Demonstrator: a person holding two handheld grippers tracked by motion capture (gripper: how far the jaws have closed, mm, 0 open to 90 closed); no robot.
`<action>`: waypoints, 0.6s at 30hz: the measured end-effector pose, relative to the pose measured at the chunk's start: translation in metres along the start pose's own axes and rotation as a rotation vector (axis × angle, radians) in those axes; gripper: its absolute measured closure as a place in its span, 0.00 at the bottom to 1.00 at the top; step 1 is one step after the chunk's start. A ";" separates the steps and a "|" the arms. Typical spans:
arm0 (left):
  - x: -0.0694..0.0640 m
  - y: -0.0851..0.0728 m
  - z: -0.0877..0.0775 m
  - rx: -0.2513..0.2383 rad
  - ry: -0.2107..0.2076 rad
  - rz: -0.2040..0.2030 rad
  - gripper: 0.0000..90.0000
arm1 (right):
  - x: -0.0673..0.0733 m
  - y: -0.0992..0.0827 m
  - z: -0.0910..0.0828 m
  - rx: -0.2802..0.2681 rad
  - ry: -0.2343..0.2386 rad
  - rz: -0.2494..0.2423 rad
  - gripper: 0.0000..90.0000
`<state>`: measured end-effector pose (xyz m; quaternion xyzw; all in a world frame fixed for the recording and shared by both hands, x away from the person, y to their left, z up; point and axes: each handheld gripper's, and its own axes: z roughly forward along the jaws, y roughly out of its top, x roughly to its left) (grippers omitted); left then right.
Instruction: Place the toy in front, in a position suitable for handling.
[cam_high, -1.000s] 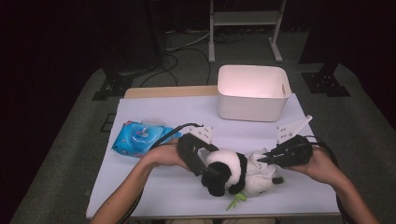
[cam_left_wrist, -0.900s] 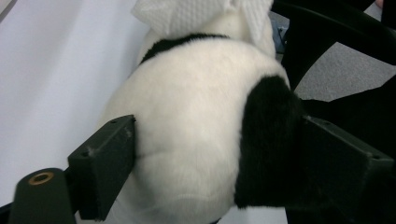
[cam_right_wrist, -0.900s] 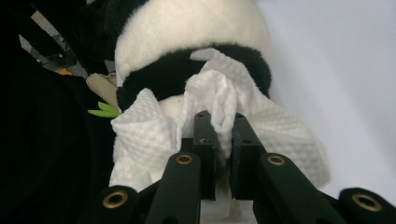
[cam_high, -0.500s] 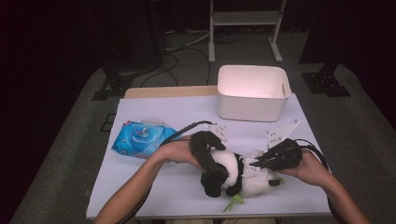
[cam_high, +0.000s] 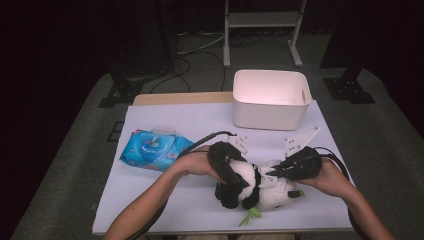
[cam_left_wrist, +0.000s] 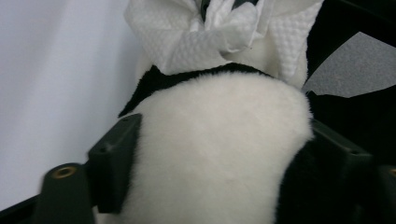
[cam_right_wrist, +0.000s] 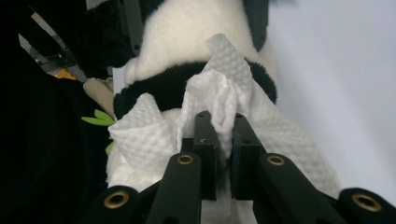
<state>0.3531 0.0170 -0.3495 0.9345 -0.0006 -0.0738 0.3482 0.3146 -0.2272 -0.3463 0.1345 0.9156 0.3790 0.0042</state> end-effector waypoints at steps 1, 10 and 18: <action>0.001 0.002 -0.002 -0.002 0.005 0.005 0.30 | -0.001 0.001 -0.002 -0.006 -0.008 -0.002 0.92; 0.023 0.022 -0.018 0.053 0.105 0.072 0.34 | -0.023 0.017 -0.016 -0.024 -0.048 -0.012 0.92; 0.051 0.011 -0.026 0.042 0.130 0.098 0.32 | -0.055 0.031 -0.011 -0.034 -0.049 0.024 0.92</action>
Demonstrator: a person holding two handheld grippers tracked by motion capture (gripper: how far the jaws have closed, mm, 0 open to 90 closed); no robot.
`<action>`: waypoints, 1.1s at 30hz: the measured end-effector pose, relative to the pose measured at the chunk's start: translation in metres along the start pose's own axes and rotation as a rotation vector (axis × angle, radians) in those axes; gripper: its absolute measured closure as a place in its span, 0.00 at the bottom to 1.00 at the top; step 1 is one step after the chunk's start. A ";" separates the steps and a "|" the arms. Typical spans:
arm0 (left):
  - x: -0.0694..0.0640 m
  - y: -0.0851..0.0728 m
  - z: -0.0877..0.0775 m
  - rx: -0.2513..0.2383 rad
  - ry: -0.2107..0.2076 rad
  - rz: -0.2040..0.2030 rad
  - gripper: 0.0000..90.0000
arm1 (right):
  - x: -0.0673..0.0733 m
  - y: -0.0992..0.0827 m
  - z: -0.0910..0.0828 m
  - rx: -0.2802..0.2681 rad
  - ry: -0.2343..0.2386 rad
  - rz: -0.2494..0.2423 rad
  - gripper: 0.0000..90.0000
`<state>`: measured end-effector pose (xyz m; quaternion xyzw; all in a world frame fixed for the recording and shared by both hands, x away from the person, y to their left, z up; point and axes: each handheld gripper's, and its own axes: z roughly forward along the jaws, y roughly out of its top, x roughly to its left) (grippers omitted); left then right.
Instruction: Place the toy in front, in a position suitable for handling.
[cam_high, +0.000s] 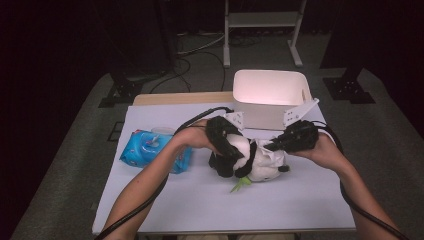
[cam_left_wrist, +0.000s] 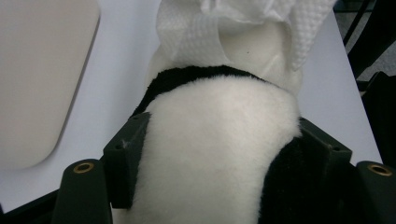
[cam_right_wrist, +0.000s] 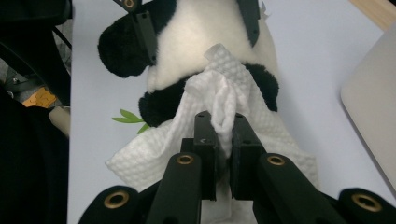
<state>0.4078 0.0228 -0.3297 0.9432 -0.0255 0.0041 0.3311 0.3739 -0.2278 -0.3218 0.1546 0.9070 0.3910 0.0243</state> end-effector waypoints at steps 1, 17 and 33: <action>-0.001 -0.004 0.002 -0.003 -0.006 0.003 0.32 | -0.002 0.000 0.003 0.005 0.007 0.008 0.92; -0.027 -0.022 -0.017 -0.110 0.011 -0.075 0.14 | 0.023 -0.011 0.029 0.084 0.059 -0.022 0.92; -0.048 -0.048 -0.007 -0.143 -0.013 -0.087 0.13 | 0.043 0.001 0.031 0.049 0.043 -0.086 0.91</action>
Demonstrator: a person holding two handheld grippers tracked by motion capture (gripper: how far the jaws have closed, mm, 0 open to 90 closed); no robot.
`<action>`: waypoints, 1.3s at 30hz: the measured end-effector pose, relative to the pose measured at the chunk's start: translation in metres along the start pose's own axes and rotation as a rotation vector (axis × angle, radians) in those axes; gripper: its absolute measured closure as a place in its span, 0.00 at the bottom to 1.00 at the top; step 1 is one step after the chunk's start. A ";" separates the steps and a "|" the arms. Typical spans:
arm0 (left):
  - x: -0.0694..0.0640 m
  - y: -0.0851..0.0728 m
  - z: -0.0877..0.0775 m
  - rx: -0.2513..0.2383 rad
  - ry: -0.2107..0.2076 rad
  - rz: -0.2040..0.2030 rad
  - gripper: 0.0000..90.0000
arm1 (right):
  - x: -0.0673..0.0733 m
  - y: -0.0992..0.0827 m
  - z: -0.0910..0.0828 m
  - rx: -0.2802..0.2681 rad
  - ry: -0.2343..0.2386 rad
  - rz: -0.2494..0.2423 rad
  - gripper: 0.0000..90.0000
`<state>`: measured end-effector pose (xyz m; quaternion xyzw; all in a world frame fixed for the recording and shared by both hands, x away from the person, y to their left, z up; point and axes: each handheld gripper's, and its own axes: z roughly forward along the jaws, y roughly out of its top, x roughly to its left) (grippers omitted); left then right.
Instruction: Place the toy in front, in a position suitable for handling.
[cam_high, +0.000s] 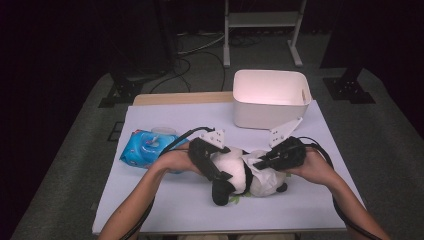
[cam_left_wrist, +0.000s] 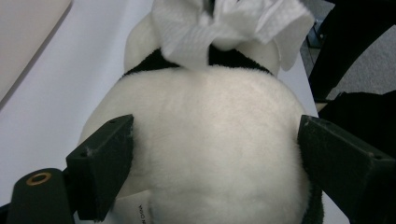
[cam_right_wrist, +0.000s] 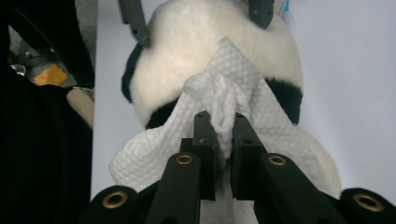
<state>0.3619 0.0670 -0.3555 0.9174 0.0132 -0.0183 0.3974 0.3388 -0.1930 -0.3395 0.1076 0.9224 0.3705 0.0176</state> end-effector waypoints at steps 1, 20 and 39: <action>0.000 -0.001 0.000 -0.010 0.003 -0.002 0.13 | -0.001 0.001 0.003 0.008 0.002 0.002 0.91; -0.012 -0.016 -0.006 -0.087 0.054 0.014 0.14 | 0.012 0.013 -0.001 0.094 -0.016 -0.040 0.83; -0.015 -0.016 -0.005 -0.084 0.060 0.018 0.12 | -0.004 0.003 -0.003 0.108 -0.053 0.039 0.52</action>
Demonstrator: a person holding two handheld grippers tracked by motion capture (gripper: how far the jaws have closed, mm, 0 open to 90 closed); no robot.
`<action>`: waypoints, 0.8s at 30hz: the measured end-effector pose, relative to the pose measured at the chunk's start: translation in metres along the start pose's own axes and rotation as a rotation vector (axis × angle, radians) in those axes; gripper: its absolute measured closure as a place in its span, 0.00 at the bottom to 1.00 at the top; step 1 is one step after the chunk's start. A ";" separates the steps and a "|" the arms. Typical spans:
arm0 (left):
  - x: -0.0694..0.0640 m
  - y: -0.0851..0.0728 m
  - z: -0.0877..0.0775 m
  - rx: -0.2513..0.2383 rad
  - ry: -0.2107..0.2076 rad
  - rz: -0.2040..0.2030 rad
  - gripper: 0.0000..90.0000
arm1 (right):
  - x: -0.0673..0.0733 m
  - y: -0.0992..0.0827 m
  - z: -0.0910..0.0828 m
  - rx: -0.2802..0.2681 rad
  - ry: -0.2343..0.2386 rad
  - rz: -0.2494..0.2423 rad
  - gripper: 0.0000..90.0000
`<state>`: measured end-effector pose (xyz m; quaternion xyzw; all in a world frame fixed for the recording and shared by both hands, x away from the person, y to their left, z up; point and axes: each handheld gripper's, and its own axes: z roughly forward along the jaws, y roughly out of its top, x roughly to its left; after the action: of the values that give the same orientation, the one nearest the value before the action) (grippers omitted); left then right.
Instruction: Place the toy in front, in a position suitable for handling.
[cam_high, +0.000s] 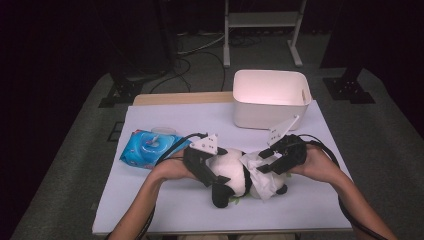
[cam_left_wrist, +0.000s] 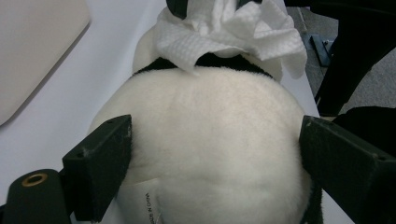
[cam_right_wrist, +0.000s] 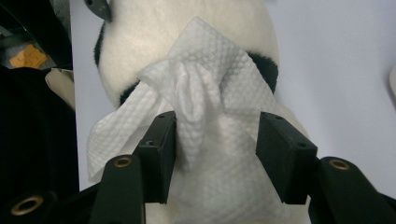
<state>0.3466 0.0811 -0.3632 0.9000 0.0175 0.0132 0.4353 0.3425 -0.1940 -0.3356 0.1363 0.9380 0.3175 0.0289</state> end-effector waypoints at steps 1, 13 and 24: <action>0.000 0.000 0.000 0.001 0.000 0.000 0.12 | -0.001 -0.001 0.002 -0.002 0.010 0.009 0.52; -0.001 -0.001 0.001 -0.001 -0.008 0.003 0.12 | 0.007 0.001 0.008 -0.022 0.015 -0.026 0.81; -0.001 -0.003 0.000 -0.004 -0.011 0.001 0.12 | 0.011 -0.017 -0.010 -0.039 -0.007 -0.011 0.87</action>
<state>0.3458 0.0835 -0.3656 0.8993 0.0149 0.0085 0.4371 0.3261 -0.2094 -0.3376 0.1317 0.9322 0.3352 0.0367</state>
